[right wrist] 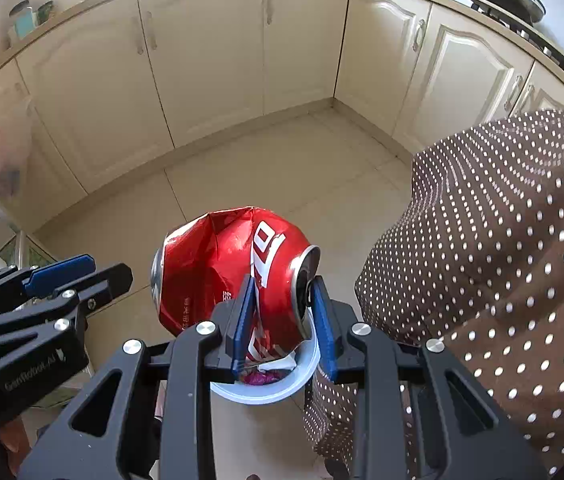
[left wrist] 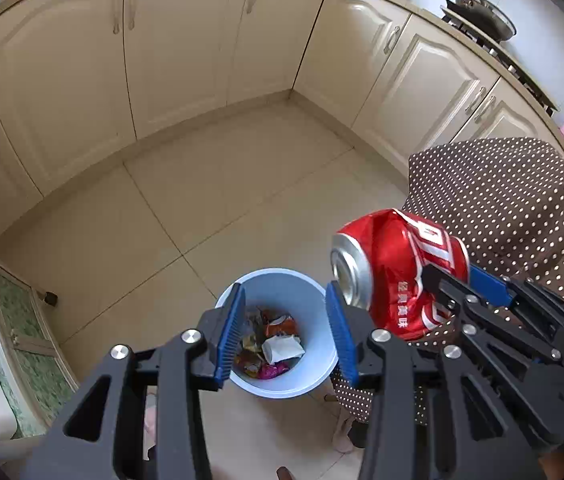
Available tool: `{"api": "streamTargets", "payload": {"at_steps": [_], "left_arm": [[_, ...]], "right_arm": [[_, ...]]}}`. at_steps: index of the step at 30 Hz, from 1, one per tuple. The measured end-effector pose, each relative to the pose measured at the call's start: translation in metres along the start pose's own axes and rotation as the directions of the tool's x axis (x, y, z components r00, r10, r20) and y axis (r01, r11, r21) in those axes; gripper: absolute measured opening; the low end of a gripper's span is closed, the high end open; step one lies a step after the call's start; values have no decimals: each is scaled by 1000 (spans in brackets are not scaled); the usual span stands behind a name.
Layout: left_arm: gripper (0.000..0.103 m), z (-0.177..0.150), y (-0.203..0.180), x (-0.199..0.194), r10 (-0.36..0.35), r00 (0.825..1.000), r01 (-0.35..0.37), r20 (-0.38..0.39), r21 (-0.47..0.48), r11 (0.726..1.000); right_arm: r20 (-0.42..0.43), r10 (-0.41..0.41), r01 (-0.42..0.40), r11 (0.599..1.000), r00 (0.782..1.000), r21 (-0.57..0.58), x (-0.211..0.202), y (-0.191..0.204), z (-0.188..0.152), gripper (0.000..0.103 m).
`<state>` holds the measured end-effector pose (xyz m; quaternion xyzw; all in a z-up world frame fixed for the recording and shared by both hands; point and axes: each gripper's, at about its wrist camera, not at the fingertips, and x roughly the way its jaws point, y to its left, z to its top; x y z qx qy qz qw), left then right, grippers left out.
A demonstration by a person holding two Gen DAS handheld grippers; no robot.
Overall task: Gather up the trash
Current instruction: 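Open both tools to drop the napkin and can into the bin, then swing both tools back over the table toward the last wrappers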
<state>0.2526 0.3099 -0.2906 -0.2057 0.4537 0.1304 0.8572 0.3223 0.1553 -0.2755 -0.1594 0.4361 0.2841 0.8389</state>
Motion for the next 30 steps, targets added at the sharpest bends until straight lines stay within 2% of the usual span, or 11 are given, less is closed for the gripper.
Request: {"api": "streamTargets", "payload": {"at_steps": [4,6,9,16,23,30], "left_arm": [[41,3,-3,-9,-1,1000,1,17,-2,1000],[41,5,-6,-13,-4,1000,4,24,2,1000],[41,6,-12,-22,-5,999,5,39,12,1000],[43,14,-45,-62,-53,993,45,102,79,996],[45,22,-108,-120,-120,974,84,192,187,979],[48,16,-198,-167,-220,948,140,228,321,937]], "right_arm": [[20,1,-1,1000,1000,-4,-6,2,6,30],[30,-3,3,1000,1000,-5,-11,2,6,36],[47,-5,5,1000,999,-5,-25,0,5,37],[142,-23,20,1000,990,17,-89,-23,8,38],[267,-75,58,996,961,73,-170,-65,2,40],[348,-161,113,982,924,155,-245,-133,-23,45]]}}
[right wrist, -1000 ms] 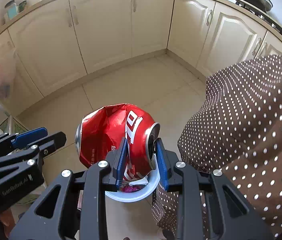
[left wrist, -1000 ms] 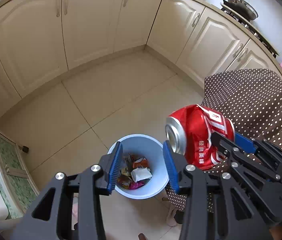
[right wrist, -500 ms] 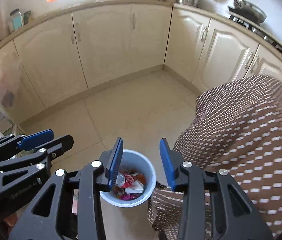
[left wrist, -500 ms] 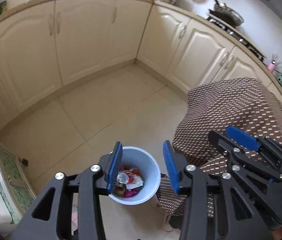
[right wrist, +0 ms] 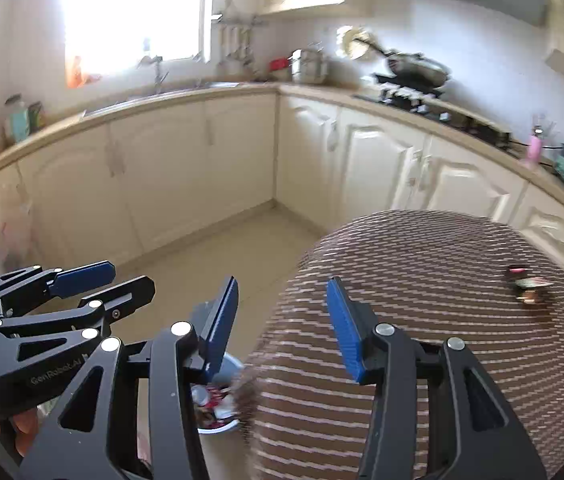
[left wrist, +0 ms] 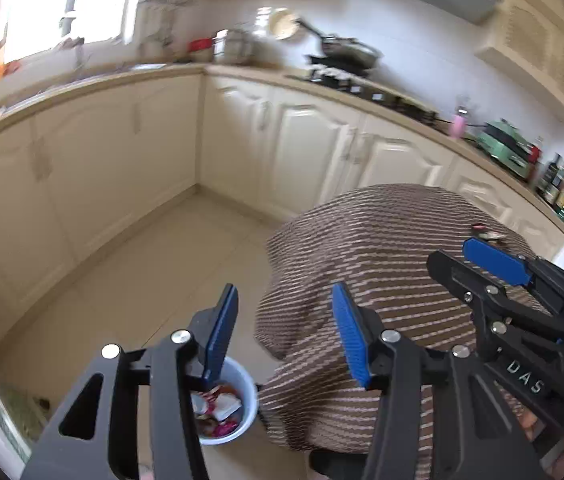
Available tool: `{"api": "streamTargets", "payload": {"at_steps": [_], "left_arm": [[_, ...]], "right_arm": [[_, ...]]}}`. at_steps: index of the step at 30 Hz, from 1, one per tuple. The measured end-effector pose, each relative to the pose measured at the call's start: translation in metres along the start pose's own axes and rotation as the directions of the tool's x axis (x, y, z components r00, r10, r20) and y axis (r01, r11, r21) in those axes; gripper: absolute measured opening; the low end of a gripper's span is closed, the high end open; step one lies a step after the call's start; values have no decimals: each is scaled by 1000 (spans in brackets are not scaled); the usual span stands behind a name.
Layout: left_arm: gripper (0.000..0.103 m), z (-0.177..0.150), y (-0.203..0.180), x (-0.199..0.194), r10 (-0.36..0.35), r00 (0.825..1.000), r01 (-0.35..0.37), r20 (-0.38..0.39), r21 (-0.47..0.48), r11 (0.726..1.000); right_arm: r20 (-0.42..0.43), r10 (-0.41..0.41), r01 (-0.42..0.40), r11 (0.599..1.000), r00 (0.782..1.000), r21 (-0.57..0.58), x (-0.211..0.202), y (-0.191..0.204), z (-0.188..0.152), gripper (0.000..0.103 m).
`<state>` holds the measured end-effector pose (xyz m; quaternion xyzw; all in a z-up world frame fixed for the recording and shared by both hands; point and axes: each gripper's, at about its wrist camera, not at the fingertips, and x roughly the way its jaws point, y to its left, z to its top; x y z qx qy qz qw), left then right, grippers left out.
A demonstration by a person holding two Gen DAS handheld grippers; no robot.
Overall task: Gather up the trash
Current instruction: 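Swing both tools back over the table toward the last wrappers, then grasp the red-white checkered wrapper with the right tool while the left tool grasps the dark snack wrapper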
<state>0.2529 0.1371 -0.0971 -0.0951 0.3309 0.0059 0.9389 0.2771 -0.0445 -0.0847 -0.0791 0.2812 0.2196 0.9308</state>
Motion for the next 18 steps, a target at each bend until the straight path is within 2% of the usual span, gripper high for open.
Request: {"api": "streamTargets", "payload": {"at_steps": [6,12,18], "left_arm": [[48,16,-98,4,-111,994,111,-9,111,988],[48,24,-195,43,-166,984,177,-71,195,965],[48,26,-245,89,-194,973,217,-127,197,956]], "right_arm": [[16,-101,99,991,995,86,-33,-91,-11,46],[-22,-204,205,961,979,186,-49,-186,-32,46],[-62,-214,223,937,975,268,-42,-251,-42,46]]}}
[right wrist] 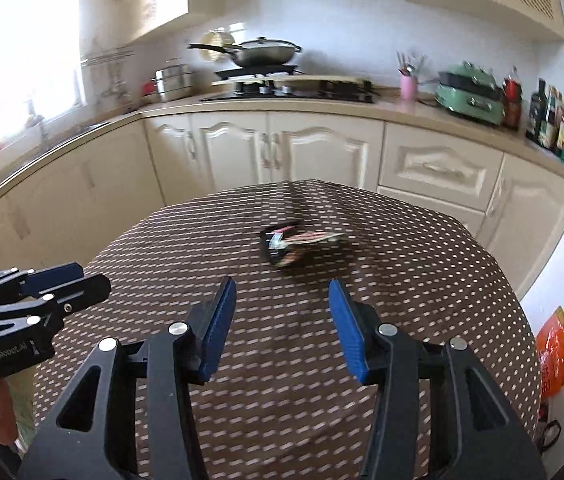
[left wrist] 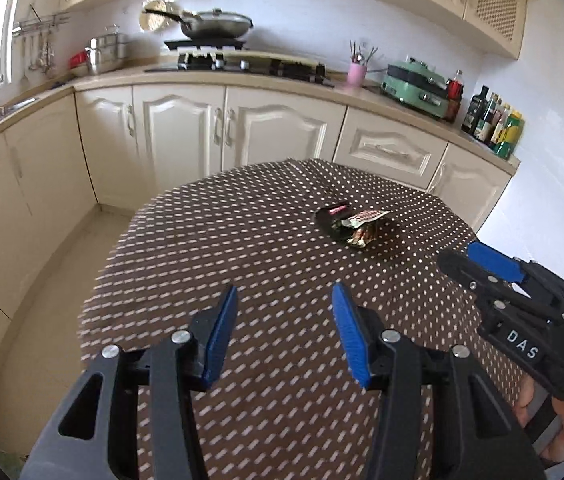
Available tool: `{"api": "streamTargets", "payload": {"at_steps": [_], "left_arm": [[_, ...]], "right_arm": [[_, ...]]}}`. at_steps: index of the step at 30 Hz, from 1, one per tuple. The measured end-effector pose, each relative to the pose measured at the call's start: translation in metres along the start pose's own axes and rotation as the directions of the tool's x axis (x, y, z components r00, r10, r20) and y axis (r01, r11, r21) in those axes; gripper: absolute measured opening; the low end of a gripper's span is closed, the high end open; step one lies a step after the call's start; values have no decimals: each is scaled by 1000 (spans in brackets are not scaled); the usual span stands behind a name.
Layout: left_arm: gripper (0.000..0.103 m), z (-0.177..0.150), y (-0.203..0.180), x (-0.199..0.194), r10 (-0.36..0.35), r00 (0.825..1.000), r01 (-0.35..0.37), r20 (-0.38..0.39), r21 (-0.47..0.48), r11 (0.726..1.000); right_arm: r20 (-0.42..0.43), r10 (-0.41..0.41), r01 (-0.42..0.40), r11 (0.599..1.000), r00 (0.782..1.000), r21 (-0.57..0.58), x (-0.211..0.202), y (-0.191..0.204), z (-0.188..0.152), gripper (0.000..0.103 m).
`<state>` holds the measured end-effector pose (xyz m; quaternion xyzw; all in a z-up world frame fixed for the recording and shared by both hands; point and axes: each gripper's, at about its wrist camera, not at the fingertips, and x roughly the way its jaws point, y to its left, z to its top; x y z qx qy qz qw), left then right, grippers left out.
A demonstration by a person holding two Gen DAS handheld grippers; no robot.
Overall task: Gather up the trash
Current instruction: 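Grasp the red-white checkered wrapper with the right tool while the left tool grasps the dark snack wrapper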
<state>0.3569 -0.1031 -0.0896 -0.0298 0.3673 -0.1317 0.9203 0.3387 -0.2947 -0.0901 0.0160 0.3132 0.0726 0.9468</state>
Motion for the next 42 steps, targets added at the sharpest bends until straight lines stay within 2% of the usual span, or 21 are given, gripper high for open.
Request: {"api": "streamTargets", "payload": {"at_steps": [4,9,16,20,24,26,29,31,34,35,40,42], "left_arm": [[48,16,-15,40,-9,999,9,-37,8,1000],[48,39,-15,80,18,998,-18,-66,-1,1000],[51,58,-3,102,19,997,-21,-71,-35,999],[53,58,4,105,16,997,-20,-71,-51,999],[53,54,8,108,12,996,-16,-86,-51,999],[53,53,9,108,8,996,-12,-90,-48,999],[54,52,9,107,4,996,-8,-86,-46,999],[54,51,9,106,6,997,-10,-83,-47,999],[55,51,8,106,1,996,-5,-87,-48,999],[55,50,8,106,0,996,-4,-87,-46,999],[55,50,2,107,-5,996,2,-94,-31,1000],[55,51,-1,108,-19,995,15,-95,-33,999]], "right_arm": [[-51,9,-8,1000,999,19,34,-20,14,46],[-114,-5,2,999,993,-34,74,-27,25,46],[-147,-1,-23,987,989,-161,112,-13,37,46],[-154,6,-33,984,988,-172,124,-10,41,46],[-215,-38,8,990,976,-139,144,-18,39,53],[-220,-14,5,999,975,-39,146,-32,41,53],[-212,-17,11,999,977,-33,143,-33,42,53],[-206,-8,1,999,978,-35,142,-31,40,50],[-230,58,-53,998,971,25,149,-31,41,43],[-227,77,-71,997,971,34,149,-32,41,33],[-189,60,-60,998,980,8,140,-28,46,12],[-181,58,-59,998,982,3,137,-29,47,9]]}}
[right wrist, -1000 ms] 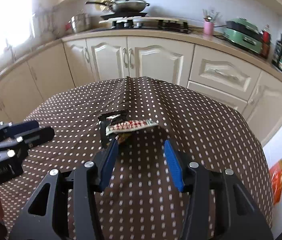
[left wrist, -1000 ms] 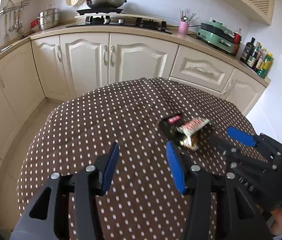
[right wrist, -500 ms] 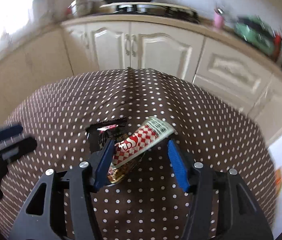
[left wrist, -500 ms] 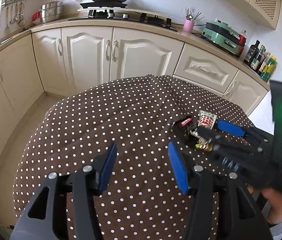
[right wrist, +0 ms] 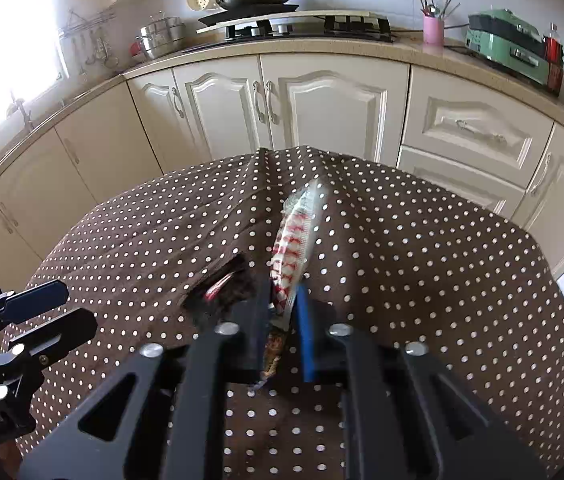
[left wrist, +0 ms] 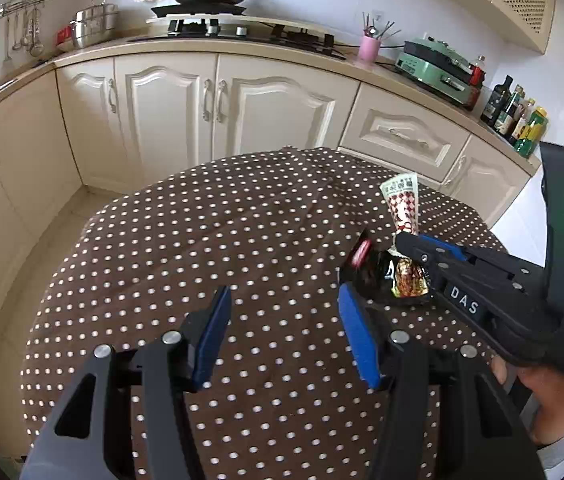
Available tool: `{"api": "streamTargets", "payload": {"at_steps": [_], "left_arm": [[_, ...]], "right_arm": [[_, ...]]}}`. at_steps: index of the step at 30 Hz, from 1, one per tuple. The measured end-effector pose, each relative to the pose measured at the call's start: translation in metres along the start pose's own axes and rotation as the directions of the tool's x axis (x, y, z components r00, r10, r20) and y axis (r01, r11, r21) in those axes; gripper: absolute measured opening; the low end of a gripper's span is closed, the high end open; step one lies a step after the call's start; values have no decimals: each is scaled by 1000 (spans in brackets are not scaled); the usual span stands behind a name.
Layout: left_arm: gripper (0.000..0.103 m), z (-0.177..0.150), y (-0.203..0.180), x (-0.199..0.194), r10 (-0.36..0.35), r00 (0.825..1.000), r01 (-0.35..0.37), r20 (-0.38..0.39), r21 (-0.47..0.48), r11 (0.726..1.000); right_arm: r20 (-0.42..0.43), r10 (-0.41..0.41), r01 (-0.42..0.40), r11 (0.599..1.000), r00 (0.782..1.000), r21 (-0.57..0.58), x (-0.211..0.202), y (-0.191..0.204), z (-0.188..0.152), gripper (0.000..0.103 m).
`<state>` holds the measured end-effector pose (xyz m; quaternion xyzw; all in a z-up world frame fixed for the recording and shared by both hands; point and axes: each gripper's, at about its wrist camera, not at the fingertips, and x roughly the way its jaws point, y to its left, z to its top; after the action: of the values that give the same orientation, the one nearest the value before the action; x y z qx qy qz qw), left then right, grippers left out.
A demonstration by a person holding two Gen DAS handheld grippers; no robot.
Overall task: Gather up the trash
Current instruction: 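Grasp the red-white checkered wrapper with the right tool while the left tool grasps the dark snack wrapper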
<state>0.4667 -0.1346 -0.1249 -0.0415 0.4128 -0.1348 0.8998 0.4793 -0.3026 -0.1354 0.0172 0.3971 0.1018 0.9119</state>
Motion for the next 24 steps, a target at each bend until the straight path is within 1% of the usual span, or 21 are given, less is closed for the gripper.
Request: {"api": "streamTargets", "payload": {"at_steps": [4,6,7,10,14,16,19,22,23,24], "left_arm": [[55,3,-12,7,-29,1000,29,-6,16,999],[56,5,-22,15,-55,998,56,-24,38,998],[57,5,-26,20,-59,998,61,-38,46,997],[57,8,-36,35,-45,997,49,-63,54,997],[57,8,-52,44,-75,994,79,-79,50,996],[57,5,-65,44,-94,993,101,-77,92,991],[57,2,-79,49,-88,991,100,-102,124,987],[57,2,-82,51,-87,991,95,-102,82,992],[57,3,-83,51,-82,992,88,-93,66,994],[57,4,-84,47,-67,996,71,-66,57,996]], "right_arm": [[10,-17,17,1000,1000,-17,-9,-6,-3,9],[19,-21,22,1000,1000,-12,-15,-13,-6,9],[17,-19,19,1000,1000,-8,-18,-17,-8,9],[25,-22,22,1000,999,-1,-26,-25,-13,9],[40,-48,48,999,998,-1,-35,-35,-19,9],[51,-51,51,999,997,14,-41,-45,-21,9],[64,-49,47,998,997,29,-48,-54,-25,9],[63,-34,32,999,997,30,-50,-56,-29,9],[63,-29,28,999,998,27,-50,-57,-30,9],[63,-24,22,999,998,28,-50,-56,-31,9]]}}
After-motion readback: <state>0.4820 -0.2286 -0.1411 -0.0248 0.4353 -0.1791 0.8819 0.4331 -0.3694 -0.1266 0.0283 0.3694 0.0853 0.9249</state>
